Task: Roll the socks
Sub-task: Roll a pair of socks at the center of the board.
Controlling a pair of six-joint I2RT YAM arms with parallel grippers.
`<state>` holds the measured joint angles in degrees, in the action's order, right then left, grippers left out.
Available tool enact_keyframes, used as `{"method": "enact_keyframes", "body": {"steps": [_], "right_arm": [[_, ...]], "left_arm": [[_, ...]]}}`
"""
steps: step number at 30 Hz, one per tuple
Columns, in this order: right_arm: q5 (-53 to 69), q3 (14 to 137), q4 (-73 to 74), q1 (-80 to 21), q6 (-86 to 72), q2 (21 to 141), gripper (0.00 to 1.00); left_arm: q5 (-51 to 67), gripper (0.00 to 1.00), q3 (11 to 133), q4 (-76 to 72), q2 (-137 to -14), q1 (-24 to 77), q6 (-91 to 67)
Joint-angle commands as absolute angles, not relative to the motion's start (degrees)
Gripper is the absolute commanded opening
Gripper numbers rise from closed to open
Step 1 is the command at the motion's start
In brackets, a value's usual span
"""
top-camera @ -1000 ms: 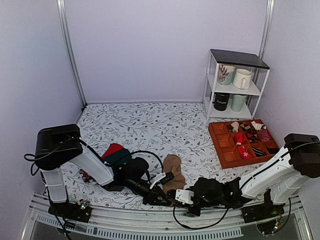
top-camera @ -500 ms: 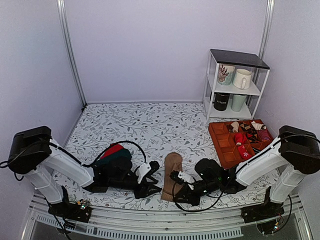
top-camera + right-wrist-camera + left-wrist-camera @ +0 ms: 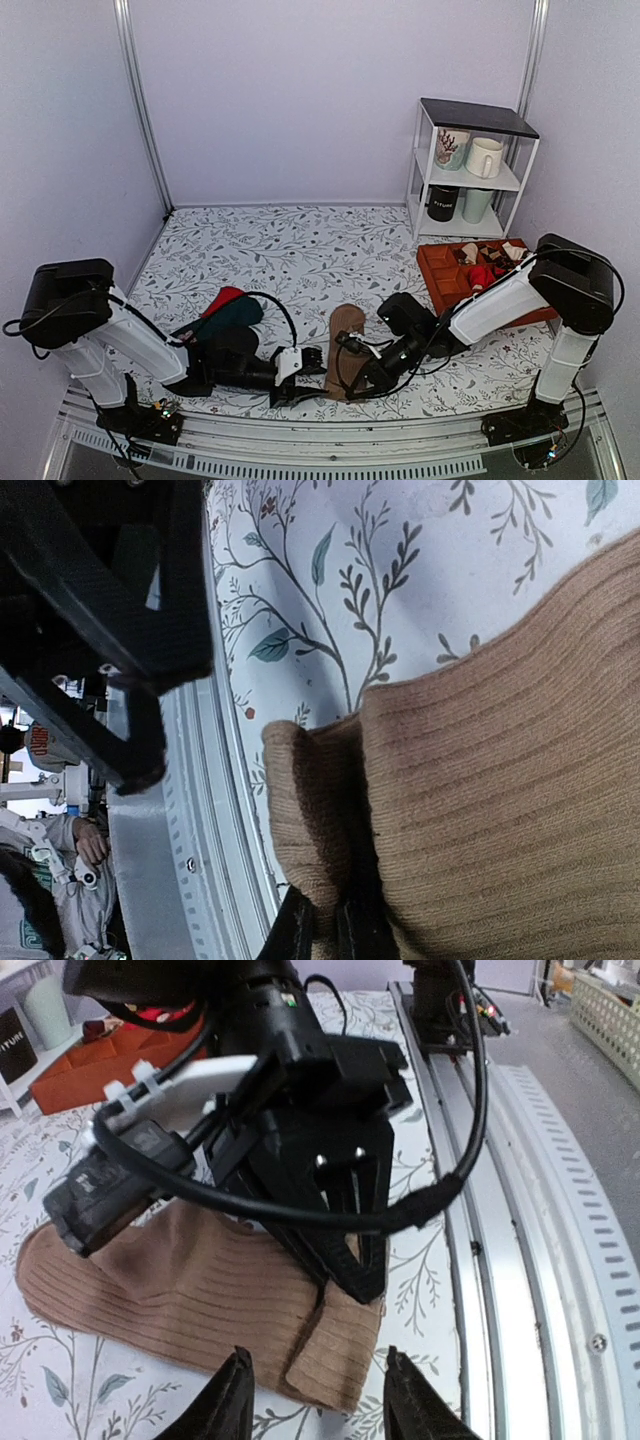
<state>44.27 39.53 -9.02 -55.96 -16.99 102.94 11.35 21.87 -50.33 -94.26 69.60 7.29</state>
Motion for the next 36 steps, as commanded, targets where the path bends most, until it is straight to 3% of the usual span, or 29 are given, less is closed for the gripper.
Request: {"method": "enact_keyframes", "body": {"steps": [1, 20, 26, 35, 36], "right_arm": [[44.18, 39.49, 3.33, -55.35, -17.46, 108.00, 0.08], [44.04, 39.79, 3.83, -54.95, -17.75, 109.35, 0.08], [43.92, 39.71, 3.77, -54.95, -18.08, 109.34, 0.08], [43.68, 39.60, 3.82, -54.94, -18.59, 109.82, 0.08], [43.68, 39.60, 3.72, -54.99, -18.69, 109.78, 0.08]], "left_arm": [[12.58, 0.45, 23.12, -53.56, -98.74, 69.94, 10.82], [16.97, 0.41, 29.36, -49.99, -108.31, 69.92, 12.46], [17.78, 0.34, 28.13, -50.69, -108.61, 70.05, 10.91], [20.62, 0.15, 30.25, -47.88, -109.54, 70.05, 9.28], [20.98, 0.07, 30.58, -47.06, -109.71, 70.00, 8.25]]}}
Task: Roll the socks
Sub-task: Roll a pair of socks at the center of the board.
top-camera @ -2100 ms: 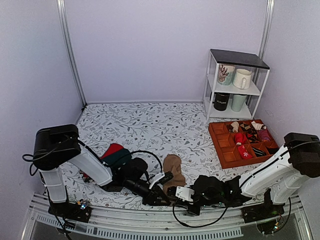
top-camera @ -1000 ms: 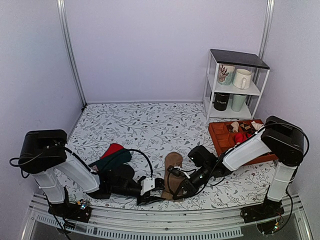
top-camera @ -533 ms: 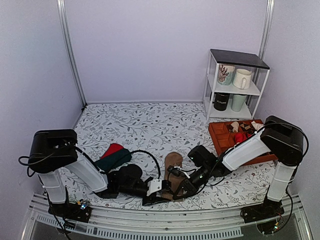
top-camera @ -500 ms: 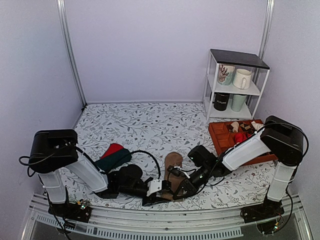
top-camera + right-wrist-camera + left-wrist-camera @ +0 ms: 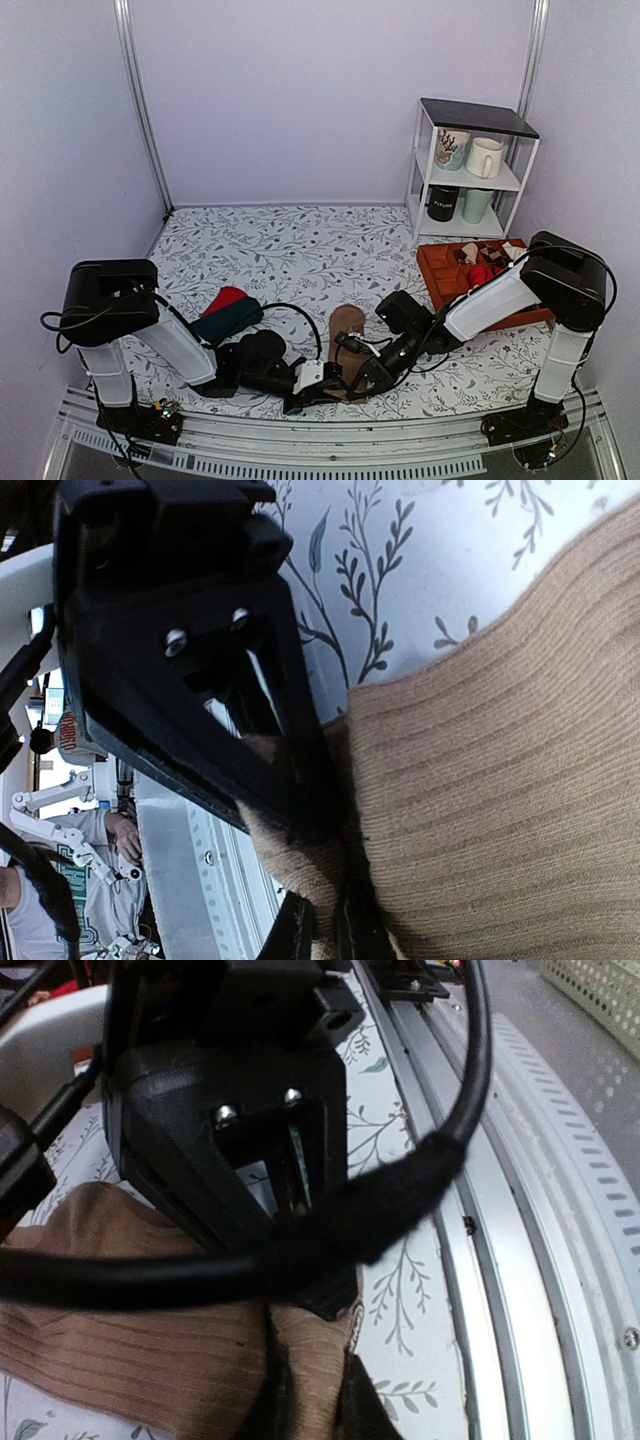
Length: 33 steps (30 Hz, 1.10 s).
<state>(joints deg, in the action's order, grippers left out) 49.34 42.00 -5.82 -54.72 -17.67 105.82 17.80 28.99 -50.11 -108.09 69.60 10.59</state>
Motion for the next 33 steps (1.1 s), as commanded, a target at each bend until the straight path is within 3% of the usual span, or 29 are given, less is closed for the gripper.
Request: {"method": "enact_keyframes", "body": {"steps": [1, 7, 13, 20, 23, 27, 33], "right_arm": [[43.62, 39.66, 3.63, -54.99, -18.78, 109.66, 0.08], [40.91, 40.70, 3.25, -54.99, -17.95, 104.88, 0.22], [31.51, 39.43, 0.95, -54.95, -13.73, 90.83, 0.38], [18.27, 25.62, -16.43, -61.60, 0.72, 72.85, 0.42], [9.47, 21.32, -24.96, -68.84, 8.87, 72.35, 0.45], [-1.51, 22.58, -25.80, -77.19, 14.46, 76.99, 0.46], [-10.25, 25.60, -25.51, -81.64, 16.49, 84.61, 0.46]], "left_arm": [[21.34, 0.00, 30.78, -46.38, -109.91, 70.04, 7.54], [22.35, 0.00, 30.41, -42.35, -111.67, 69.24, -2.52], [26.03, 0.00, 25.79, -41.85, -115.20, 69.05, -15.20], [29.01, 0.00, 23.34, -43.35, -119.37, 68.84, -23.87], [29.86, 0.00, 23.75, -43.31, -120.24, 68.77, -25.03], [30.25, 0.00, 24.08, -41.79, -120.78, 68.72, -25.33], [31.35, 0.00, 24.13, -41.78, -122.52, 68.73, -25.37]]}}
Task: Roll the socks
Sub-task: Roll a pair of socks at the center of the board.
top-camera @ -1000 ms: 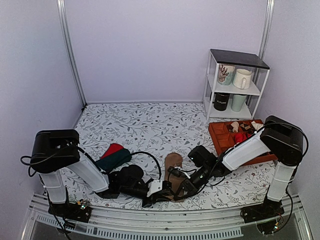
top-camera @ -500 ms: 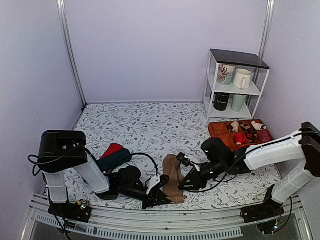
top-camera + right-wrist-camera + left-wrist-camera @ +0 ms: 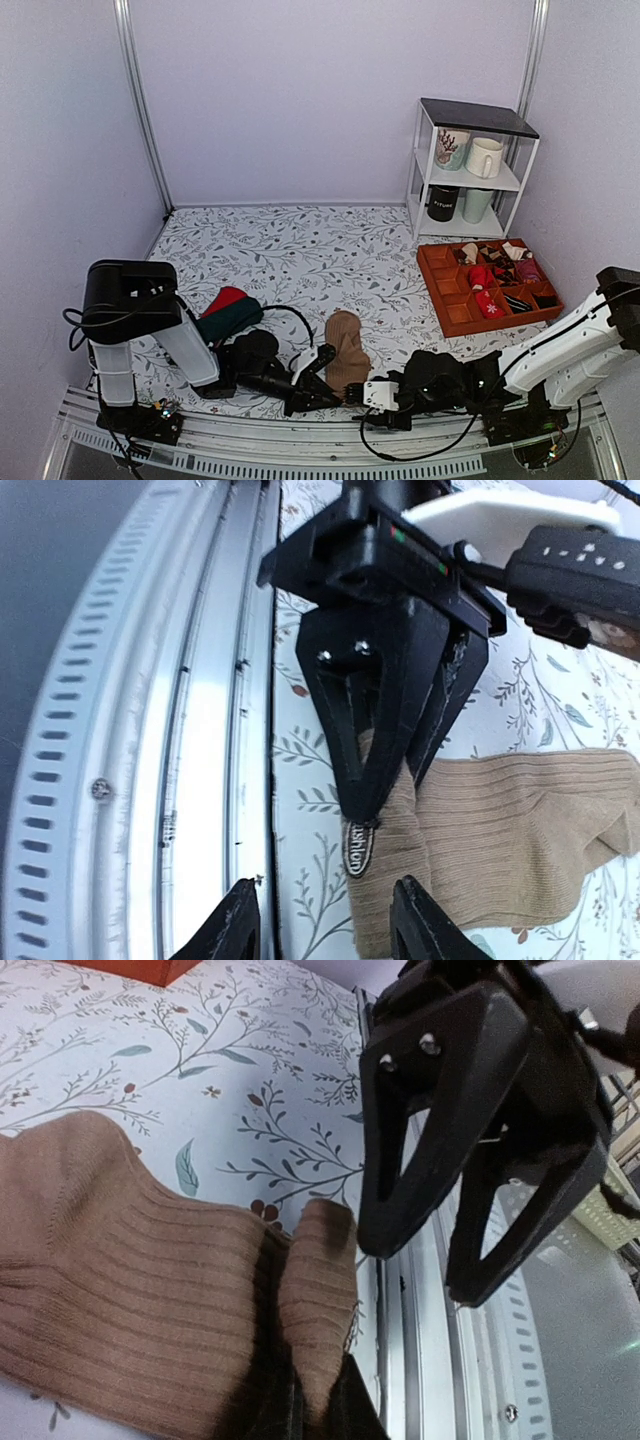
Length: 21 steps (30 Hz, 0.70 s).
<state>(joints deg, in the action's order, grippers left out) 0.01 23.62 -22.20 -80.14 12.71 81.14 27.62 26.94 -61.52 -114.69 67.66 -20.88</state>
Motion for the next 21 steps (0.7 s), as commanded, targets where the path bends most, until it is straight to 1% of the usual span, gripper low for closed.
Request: {"method": "enact_keyframes", "body": {"steps": [1, 8, 12, 14, 19, 21], "right_arm": [[-11.52, 25.63, -25.91, -81.65, 16.44, 85.44, 0.46], [-14.23, 26.66, -27.11, -81.65, 16.75, 89.19, 0.46], [-12.94, 27.14, -27.02, -81.67, 17.14, 90.48, 0.45], [-11.19, 27.64, -25.79, -81.70, 16.24, 90.97, 0.40], [-8.35, 27.39, -24.18, -81.72, 12.12, 91.44, 0.20], [-6.82, 27.72, -22.84, -81.49, 10.24, 92.08, 0.16]], "left_arm": [[31.44, 0.00, 24.09, -42.03, -122.78, 68.73, -25.42], [32.22, 0.00, 24.29, -43.33, -123.70, 68.69, -25.33], [32.52, 0.00, 24.67, -42.92, -124.09, 68.68, -24.84], [32.60, 0.00, 24.76, -42.80, -124.06, 68.69, -24.70], [32.62, 0.00, 24.96, -42.96, -124.27, 68.63, -24.59], [32.09, 0.00, 24.80, -43.25, -123.88, 68.64, -24.52]]}}
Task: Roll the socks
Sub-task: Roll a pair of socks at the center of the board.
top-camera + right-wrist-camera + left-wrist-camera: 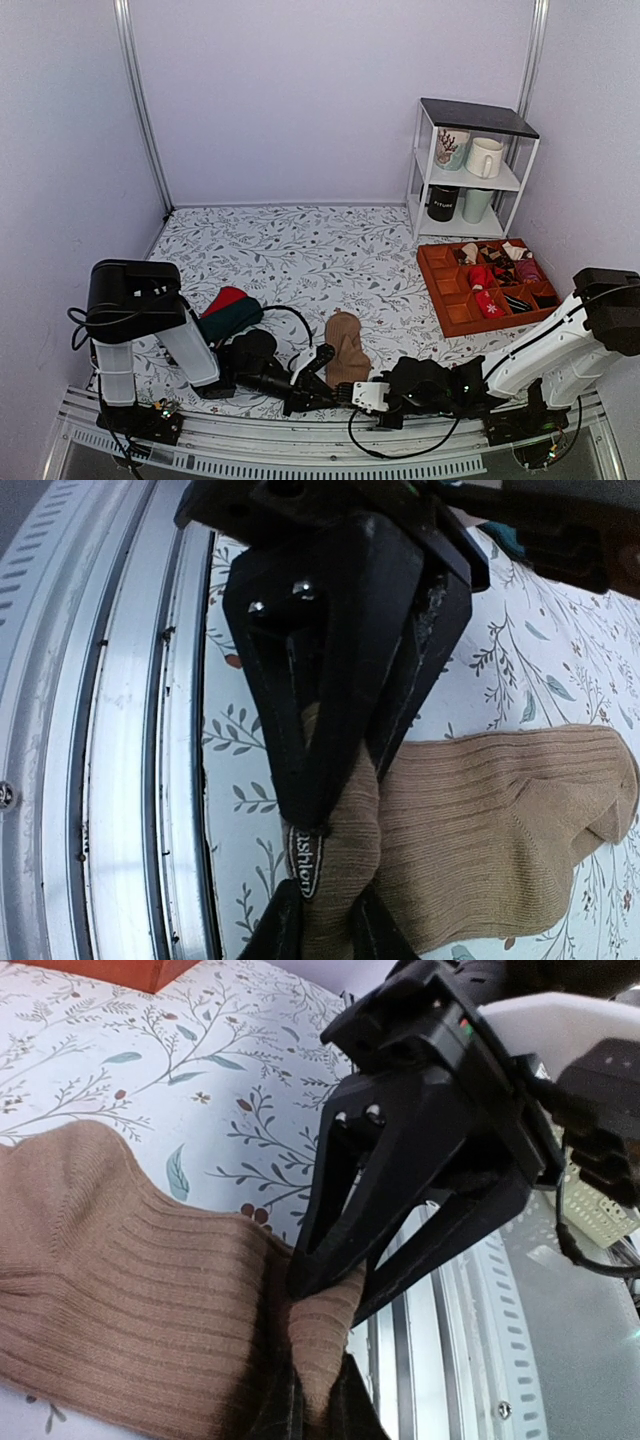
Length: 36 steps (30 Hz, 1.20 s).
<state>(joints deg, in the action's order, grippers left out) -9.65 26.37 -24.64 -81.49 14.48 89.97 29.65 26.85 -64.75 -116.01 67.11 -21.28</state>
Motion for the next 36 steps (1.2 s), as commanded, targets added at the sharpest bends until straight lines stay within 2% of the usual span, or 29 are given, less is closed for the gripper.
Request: {"method": "enact_keyframes", "body": {"steps": [1, 5, 10, 14, 19, 20, 21, 22, 23, 27, 30, 32, 34, 36], "right_arm": [[-6.02, 27.91, -21.84, -81.25, 9.22, 92.56, 0.15], [-1.58, 27.24, -20.33, -79.23, 3.20, 92.84, 0.13], [7.59, 26.26, -19.60, -74.32, -3.19, 92.23, 0.13], [11.93, 26.33, -19.09, -71.49, -6.67, 93.98, 0.13], [18.46, 27.45, -18.26, -68.38, -9.61, 97.01, 0.13], [19.60, 27.79, -18.05, -67.70, -10.01, 97.56, 0.13], [20.65, 28.24, -17.68, -67.17, -10.41, 98.28, 0.12], [22.03, 28.56, -17.48, -66.61, -10.65, 98.91, 0.12], [23.26, 28.76, -17.37, -65.98, -10.99, 99.52, 0.12], [28.14, 29.77, -15.80, -63.75, -13.29, 100.95, 0.12], [32.28, 31.42, -12.51, -62.89, -14.97, 101.66, 0.12], [35.57, 31.92, -10.83, -62.27, -16.26, 102.07, 0.12], [38.51, 32.14, -10.05, -61.34, -17.51, 102.41, 0.13], [39.67, 32.44, -8.95, -60.36, -18.65, 102.80, 0.12]], "left_arm": [[31.77, 0.00, 24.59, -43.65, -123.26, 68.64, -24.46], [27.19, 0.05, 23.31, -43.15, -116.89, 68.58, -22.35], [15.50, 0.07, 26.01, -33.28, -104.20, 68.54, -15.10], [4.09, 0.17, 26.82, -29.53, -93.39, 68.83, -6.73], [-8.49, 0.31, 25.47, -32.43, -82.84, 71.23, 6.53], [-10.47, 0.49, 24.55, -34.54, -81.35, 71.81, 9.22], [-11.75, 0.77, 23.65, -36.88, -79.81, 72.15, 11.75], [-12.12, 0.96, 22.82, -39.02, -78.63, 72.16, 13.77], [-12.77, 0.99, 22.11, -41.18, -77.93, 72.11, 15.62], [-16.20, 0.99, 17.74, -54.60, -77.55, 71.63, 20.15], [-6.48, 0.97, 15.75, -57.47, -77.25, 70.65, 22.44], [5.09, 0.81, 17.45, -51.85, -77.67, 69.21, 20.19], [12.80, 0.60, 19.66, -46.99, -79.66, 68.55, 18.28], [17.52, 0.50, 20.92, -44.47, -82.45, 68.58, 16.70]]}}
